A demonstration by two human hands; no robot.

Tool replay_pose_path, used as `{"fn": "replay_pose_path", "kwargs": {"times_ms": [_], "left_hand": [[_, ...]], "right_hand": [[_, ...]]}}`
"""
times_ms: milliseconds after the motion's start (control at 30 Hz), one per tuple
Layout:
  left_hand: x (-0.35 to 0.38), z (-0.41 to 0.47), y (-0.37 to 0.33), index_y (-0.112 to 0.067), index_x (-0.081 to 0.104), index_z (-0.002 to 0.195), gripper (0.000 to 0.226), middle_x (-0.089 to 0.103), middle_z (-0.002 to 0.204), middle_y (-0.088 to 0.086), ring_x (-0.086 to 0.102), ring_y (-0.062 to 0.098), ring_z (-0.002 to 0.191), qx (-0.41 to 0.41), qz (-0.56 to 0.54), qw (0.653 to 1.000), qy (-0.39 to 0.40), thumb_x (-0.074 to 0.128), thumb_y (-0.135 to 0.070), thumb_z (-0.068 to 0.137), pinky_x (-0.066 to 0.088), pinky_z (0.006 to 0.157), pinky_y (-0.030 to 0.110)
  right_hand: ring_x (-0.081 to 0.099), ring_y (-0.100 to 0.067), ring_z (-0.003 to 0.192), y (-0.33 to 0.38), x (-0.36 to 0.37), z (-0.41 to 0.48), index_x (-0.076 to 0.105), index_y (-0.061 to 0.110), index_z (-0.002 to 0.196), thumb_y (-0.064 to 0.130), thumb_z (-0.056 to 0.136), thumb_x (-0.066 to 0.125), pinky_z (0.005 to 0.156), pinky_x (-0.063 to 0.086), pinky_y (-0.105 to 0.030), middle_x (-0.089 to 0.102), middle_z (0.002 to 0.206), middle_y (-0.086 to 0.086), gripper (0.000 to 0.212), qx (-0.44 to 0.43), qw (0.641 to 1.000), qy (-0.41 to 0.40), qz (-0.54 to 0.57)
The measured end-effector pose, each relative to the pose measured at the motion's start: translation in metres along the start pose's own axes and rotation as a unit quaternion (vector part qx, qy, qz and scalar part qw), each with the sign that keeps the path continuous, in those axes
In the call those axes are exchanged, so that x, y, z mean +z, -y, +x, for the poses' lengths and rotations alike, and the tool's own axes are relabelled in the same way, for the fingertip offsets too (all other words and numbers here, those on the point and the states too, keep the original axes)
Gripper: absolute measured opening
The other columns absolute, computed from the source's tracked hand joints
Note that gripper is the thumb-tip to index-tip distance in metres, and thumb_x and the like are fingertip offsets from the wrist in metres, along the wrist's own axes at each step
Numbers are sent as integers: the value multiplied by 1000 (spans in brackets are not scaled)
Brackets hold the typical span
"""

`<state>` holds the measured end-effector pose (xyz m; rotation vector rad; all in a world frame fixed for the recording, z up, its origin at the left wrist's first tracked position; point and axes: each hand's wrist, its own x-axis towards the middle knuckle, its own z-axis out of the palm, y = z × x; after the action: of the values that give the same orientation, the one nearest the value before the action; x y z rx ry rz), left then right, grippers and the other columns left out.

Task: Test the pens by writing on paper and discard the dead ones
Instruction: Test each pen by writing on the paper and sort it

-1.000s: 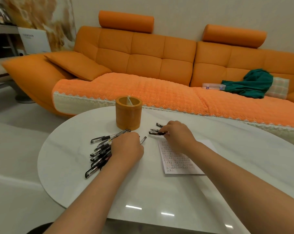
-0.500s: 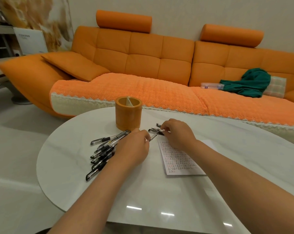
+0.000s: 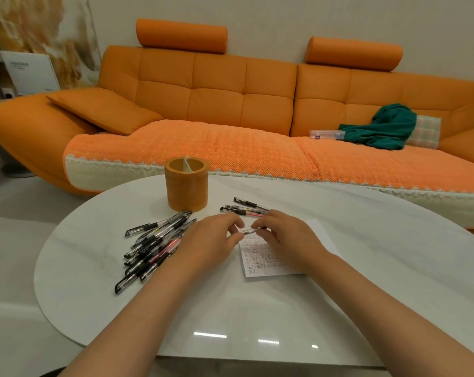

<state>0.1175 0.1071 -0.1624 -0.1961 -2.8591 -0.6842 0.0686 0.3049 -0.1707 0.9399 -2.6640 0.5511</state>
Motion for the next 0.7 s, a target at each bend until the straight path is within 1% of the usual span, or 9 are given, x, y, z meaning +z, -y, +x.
{"fn": "replay_pose_path", "kwargs": {"times_ms": [67, 133, 233, 333, 367, 467, 567, 633, 700], "left_hand": [[0, -1, -1, -37, 59, 116, 21, 64, 98, -22, 57, -1, 84, 13, -8, 1000, -1, 59, -43, 96, 49, 74, 23], [0, -2, -2, -36, 61, 117, 23, 61, 97, -24, 58, -1, 89, 24, -7, 1000, 3, 60, -42, 95, 51, 80, 24], [0, -2, -2, -35, 62, 123, 28, 62, 109, -21, 53, 2, 99, 27, 24, 999, 21, 59, -39, 96, 47, 96, 32], [0, -3, 1, -36, 65, 122, 26, 65, 116, -17, 55, 6, 104, 21, 37, 999, 24, 57, -38, 98, 46, 96, 34], [1, -3, 2, -37, 66, 121, 25, 66, 115, -16, 56, 6, 103, 22, 39, 999, 25, 56, -38, 98, 46, 93, 32], [3, -4, 0, -39, 67, 118, 23, 65, 111, -19, 56, 3, 99, 22, 32, 999, 24, 59, -39, 97, 49, 85, 27], [10, -6, -4, -43, 67, 110, 18, 63, 104, -23, 55, -1, 96, 34, 10, 999, 8, 65, -39, 93, 50, 83, 26], [15, -9, -6, -44, 67, 108, 18, 63, 102, -24, 55, -1, 94, 47, 3, 999, 0, 67, -40, 91, 51, 81, 26], [18, -10, -7, -43, 66, 109, 20, 63, 101, -23, 57, 0, 90, 62, -2, 998, -11, 69, -39, 89, 52, 79, 27]], "right_hand": [[52, -1, 84, -8, -3, -11, 70, 31, 111, 30, 101, 54, 70, 36, -14, 58, 104, 22, 19, 21, 1000, -12, 19], [48, 3, 83, -14, -4, -20, 70, 32, 110, 30, 101, 54, 70, 33, -10, 57, 103, 24, 18, 41, 999, -19, 29], [48, 4, 82, -19, -5, -28, 70, 32, 111, 30, 101, 53, 72, 34, -13, 59, 105, 23, 19, 65, 997, -19, 37], [47, 4, 80, -20, -8, -30, 70, 31, 110, 29, 101, 55, 70, 34, -9, 59, 102, 24, 18, 69, 996, -36, 37], [47, 3, 81, -21, -10, -31, 70, 31, 109, 29, 100, 56, 71, 36, -10, 61, 102, 22, 18, 69, 996, -42, 30], [52, -6, 94, -20, -10, -32, 69, 29, 109, 26, 95, 61, 85, 43, -26, 66, 105, 15, 17, 52, 997, -47, -7], [50, -12, 110, -12, -11, -32, 65, 29, 120, 34, 94, 58, 96, 37, -30, 65, 115, 12, 27, 20, 999, -17, -28], [52, -13, 110, -3, -12, -32, 64, 28, 126, 36, 99, 52, 97, 38, -31, 65, 118, 10, 30, -2, 1000, 21, -19], [57, -14, 104, 2, -15, -31, 65, 26, 126, 31, 103, 47, 93, 44, -33, 67, 114, 6, 30, -6, 998, 62, 21]]}}
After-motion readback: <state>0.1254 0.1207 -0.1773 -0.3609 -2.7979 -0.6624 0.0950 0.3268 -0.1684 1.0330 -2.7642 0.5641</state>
